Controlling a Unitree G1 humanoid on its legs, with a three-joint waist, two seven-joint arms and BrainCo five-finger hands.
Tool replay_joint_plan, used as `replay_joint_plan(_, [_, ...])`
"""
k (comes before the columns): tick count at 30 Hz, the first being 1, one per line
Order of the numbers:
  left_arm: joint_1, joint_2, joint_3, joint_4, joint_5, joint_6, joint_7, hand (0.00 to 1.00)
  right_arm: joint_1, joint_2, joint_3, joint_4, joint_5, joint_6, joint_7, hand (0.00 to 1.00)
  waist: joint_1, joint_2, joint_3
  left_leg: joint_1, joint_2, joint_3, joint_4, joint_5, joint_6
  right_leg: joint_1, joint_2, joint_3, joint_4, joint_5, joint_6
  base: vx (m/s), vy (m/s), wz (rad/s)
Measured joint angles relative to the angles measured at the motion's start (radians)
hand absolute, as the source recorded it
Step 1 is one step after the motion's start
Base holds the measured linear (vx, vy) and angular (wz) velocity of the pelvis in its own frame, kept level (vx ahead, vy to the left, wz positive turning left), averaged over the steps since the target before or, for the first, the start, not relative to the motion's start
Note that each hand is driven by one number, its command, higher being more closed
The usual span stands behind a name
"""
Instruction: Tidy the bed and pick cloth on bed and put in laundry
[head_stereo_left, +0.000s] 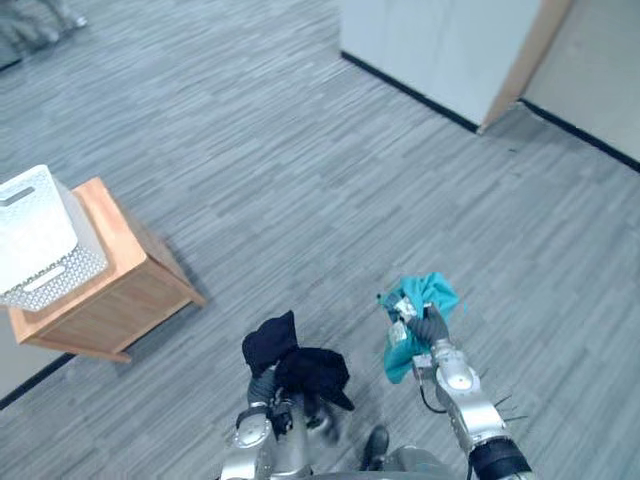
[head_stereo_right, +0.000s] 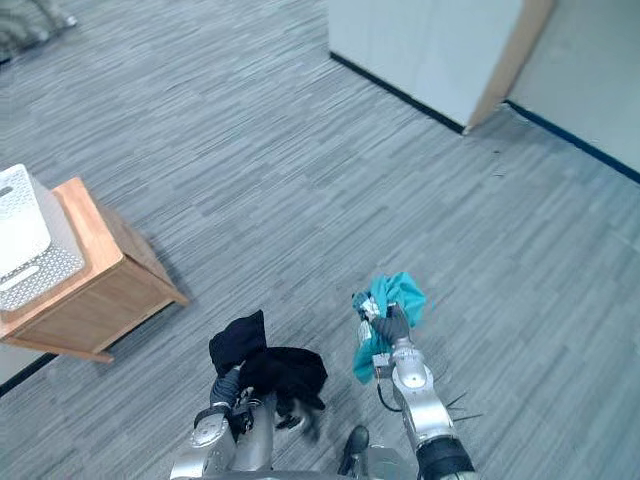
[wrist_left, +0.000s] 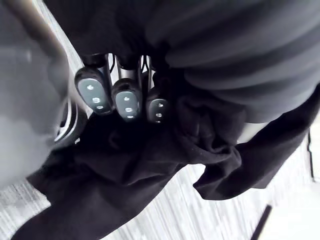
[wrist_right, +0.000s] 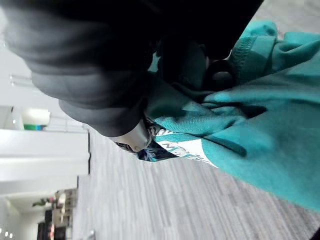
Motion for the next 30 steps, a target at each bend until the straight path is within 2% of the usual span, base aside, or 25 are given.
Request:
replay_joint_plan(1, [0.001,0.001,0.032,0.002,0.001,0.005,-0.003,1.0,0.013,0.019,-0.001,0.026,-0.016,0.002,0.001,1.0,-0.004,-0.031,-0.015,0.031,-0.034,-0.04,0.007,0.039,0.11,-0.004,-0.04,-0.028,0.146,-0.048,0.035,0.73,-0.008,1.18])
replay_joint_plan(2, [0.004,0.005,0.028,0.002,0.001,0.007,-0.004,1.0,0.031,0.023,-0.002,0.029,-0.025,0.01,0.002,1.0,-0.005,-0.05,-0.036,0.072,-0.074,-0.099,-0.018,0.01,0.104,-0.098,-0.129,-0.045,0.461,-0.046,0.044,0.73,0.012,1.24])
replay_joint_plan(4, [0.008,0.007,0.022,0.0,0.001,0.013,-0.001,1.0,0.05,0.037,-0.003,0.023,-0.033,0.008,0.004,1.0,-0.016,-0.073,-0.047,0.149,-0.128,-0.2,-0.018,-0.027,0.066,-0.245,-0.24,0.002,0.939,0.03,-0.037,0.88,-0.014,1.66])
replay_joint_plan(5, [0.01,0.015,0.011,0.0,0.002,0.021,0.001,1.0,0.063,0.047,-0.006,0.023,-0.035,0.008,0.004,1.0,-0.042,-0.074,-0.048,0.217,-0.146,-0.283,-0.018,-0.047,0.049,-0.292,-0.27,0.033,1.081,0.028,-0.038,1.01,-0.117,2.51])
replay_joint_plan(6, [0.011,0.02,-0.003,0.0,0.004,0.026,0.005,1.0,0.082,0.056,-0.009,0.018,-0.035,0.005,0.005,1.0,-0.061,-0.071,-0.048,0.286,-0.155,-0.377,-0.034,-0.052,0.042,-0.327,-0.285,0.035,1.097,0.018,-0.056,0.73,-0.16,2.26])
replay_joint_plan(8, [0.005,0.023,-0.017,-0.003,0.008,0.025,0.018,1.0,0.103,0.063,-0.012,0.009,-0.035,-0.004,0.006,1.0,-0.067,-0.069,-0.049,0.338,-0.15,-0.453,-0.058,-0.05,0.039,-0.381,-0.294,0.041,1.052,0.001,-0.081,0.53,-0.204,1.85])
replay_joint_plan(10, [-0.014,0.04,-0.03,-0.012,0.038,0.024,0.03,1.0,0.134,0.072,-0.031,-0.016,-0.032,-0.007,0.005,1.0,-0.097,-0.062,-0.048,0.389,-0.126,-0.596,-0.088,-0.05,0.003,-0.489,-0.292,0.102,0.859,-0.028,-0.07,0.53,-0.321,2.02])
replay_joint_plan(11, [-0.018,0.052,-0.041,-0.018,0.046,0.024,0.043,1.0,0.143,0.08,-0.05,-0.024,-0.031,-0.009,0.004,1.0,-0.107,-0.06,-0.047,0.41,-0.112,-0.65,-0.109,-0.056,-0.027,-0.532,-0.281,0.155,0.726,-0.029,-0.052,0.56,-0.449,1.61])
replay_joint_plan(12, [-0.028,0.066,-0.057,-0.019,0.061,0.024,0.052,1.0,0.15,0.084,-0.077,-0.024,-0.026,-0.013,0.003,1.0,-0.116,-0.056,-0.047,0.435,-0.083,-0.71,-0.125,-0.077,-0.089,-0.557,-0.27,0.21,0.478,0.009,-0.014,0.67,-0.594,1.67])
replay_joint_plan(13, [-0.038,0.076,-0.058,-0.022,0.086,0.024,0.06,1.0,0.163,0.086,-0.097,-0.024,-0.021,-0.012,-0.001,1.0,-0.107,-0.059,-0.047,0.46,-0.068,-0.742,-0.137,-0.101,-0.139,-0.564,-0.283,0.253,0.228,0.088,0.036,0.55,-0.544,1.32])
replay_joint_plan(15, [-0.032,0.092,-0.055,-0.029,0.104,0.025,0.067,1.0,0.169,0.09,-0.104,-0.024,-0.022,-0.007,-0.001,1.0,-0.106,-0.085,-0.051,0.533,-0.048,-0.777,-0.158,-0.146,-0.206,-0.599,-0.314,0.312,0.104,0.134,0.082,0.57,-0.633,0.85])
replay_joint_plan(16, [-0.013,0.103,-0.056,-0.053,0.12,0.026,0.067,1.0,0.179,0.092,-0.103,-0.026,-0.022,-0.006,-0.001,1.0,-0.112,-0.093,-0.058,0.583,-0.031,-0.796,-0.171,-0.184,-0.233,-0.601,-0.318,0.323,0.122,0.099,0.083,0.58,-0.692,0.72])
replay_joint_plan(17, [0.002,0.098,-0.054,-0.06,0.125,0.025,0.067,1.0,0.195,0.078,-0.105,-0.026,-0.022,-0.005,-0.001,1.0,-0.113,-0.065,-0.068,0.626,0.02,-0.812,-0.177,-0.217,-0.241,-0.613,-0.281,0.317,0.209,0.195,0.081,0.73,-0.768,0.65])
replay_joint_plan(18, [0.021,0.075,-0.051,-0.064,0.133,0.024,0.065,1.0,0.213,0.062,-0.104,-0.022,-0.022,0.0,0.001,1.0,-0.106,-0.003,-0.106,0.607,0.099,-0.825,-0.095,-0.214,-0.255,-0.622,-0.224,0.298,0.297,0.209,0.069,0.64,-0.63,0.53])
replay_joint_plan(19, [0.021,0.062,-0.05,-0.076,0.142,0.023,0.062,1.0,0.21,0.057,-0.106,-0.018,-0.022,0.005,0.001,1.0,-0.108,0.013,-0.115,0.541,0.129,-0.825,0.057,-0.175,-0.23,-0.616,-0.204,0.277,0.333,0.218,0.048,0.73,-0.761,0.49])
replay_joint_plan(20, [0.029,0.037,-0.044,-0.097,0.144,0.021,0.064,1.0,0.205,0.048,-0.1,-0.02,-0.022,0.004,0.004,1.0,-0.109,0.032,-0.105,0.419,0.192,-0.821,0.312,-0.081,-0.201,-0.563,-0.164,0.237,0.312,0.201,-0.004,0.55,-0.615,0.38])
replay_joint_plan(21, [0.028,0.025,-0.044,-0.099,0.144,0.018,0.064,1.0,0.205,0.042,-0.098,-0.022,-0.021,0.003,0.004,1.0,-0.108,0.053,-0.099,0.35,0.238,-0.816,0.466,-0.011,-0.175,-0.521,-0.139,0.214,0.284,0.193,-0.017,0.54,-0.549,0.25])
replay_joint_plan(22, [0.027,0.011,-0.044,-0.1,0.143,0.018,0.061,1.0,0.204,0.036,-0.088,-0.021,-0.021,0.003,0.003,1.0,-0.086,0.069,-0.081,0.254,0.309,-0.761,0.74,0.012,-0.16,-0.445,-0.092,0.2,0.252,0.177,-0.044,0.58,-0.514,0.03])
replay_joint_plan(23, [0.04,0.01,-0.044,-0.102,0.142,0.018,0.06,1.0,0.203,0.035,-0.068,-0.022,-0.021,0.003,0.003,1.0,-0.067,0.06,-0.07,0.186,0.346,-0.675,0.92,-0.011,-0.127,-0.37,-0.07,0.194,0.225,0.156,-0.077,0.37,-0.325,-0.09])
replay_joint_plan(24, [0.046,0.01,-0.043,-0.105,0.142,0.018,0.06,1.0,0.203,0.037,-0.063,-0.022,-0.021,0.001,0.003,1.0,-0.061,0.05,-0.065,0.162,0.349,-0.631,0.969,-0.024,-0.111,-0.338,-0.068,0.191,0.209,0.147,-0.089,0.51,-0.455,-0.04])
replay_joint_plan(25, [0.059,0.007,-0.044,-0.129,0.142,0.018,0.06,1.0,0.2,0.039,-0.061,-0.022,-0.021,-0.001,0.003,1.0,-0.056,0.037,-0.063,0.105,0.346,-0.554,0.995,-0.043,-0.087,-0.286,-0.061,0.185,0.17,0.132,-0.102,0.41,-0.302,0.14])
replay_joint_plan(27, [0.071,0.007,-0.041,-0.182,0.142,0.017,0.058,1.0,0.174,0.035,-0.062,-0.022,-0.022,-0.001,0.003,1.0,-0.054,0.028,-0.057,0.002,0.302,-0.457,0.902,-0.061,-0.105,-0.246,-0.059,0.164,0.127,0.115,-0.108,0.44,-0.257,0.19])
replay_joint_plan(28, [0.074,0.007,-0.038,-0.214,0.142,0.017,0.056,1.0,0.16,0.032,-0.064,-0.022,-0.023,-0.001,0.005,1.0,-0.051,0.025,-0.055,-0.034,0.256,-0.39,0.748,-0.077,-0.136,-0.229,-0.062,0.143,0.105,0.107,-0.109,0.32,-0.099,0.18])
replay_joint_plan(29, [0.074,0.007,-0.033,-0.229,0.142,0.016,0.053,1.0,0.156,0.032,-0.064,-0.022,-0.023,0.0,0.006,1.0,-0.046,0.025,-0.055,-0.038,0.227,-0.326,0.594,-0.077,-0.139,-0.206,-0.062,0.113,0.079,0.107,-0.108,0.52,-0.094,0.47])
replay_joint_plan(30, [0.07,0.007,-0.024,-0.241,0.143,0.007,0.039,1.0,0.158,0.033,-0.066,-0.021,-0.025,0.001,0.011,1.0,-0.043,0.023,-0.053,-0.01,0.17,-0.203,0.316,-0.063,-0.159,-0.158,-0.066,0.043,0.043,0.108,-0.103,0.46,-0.051,0.6])
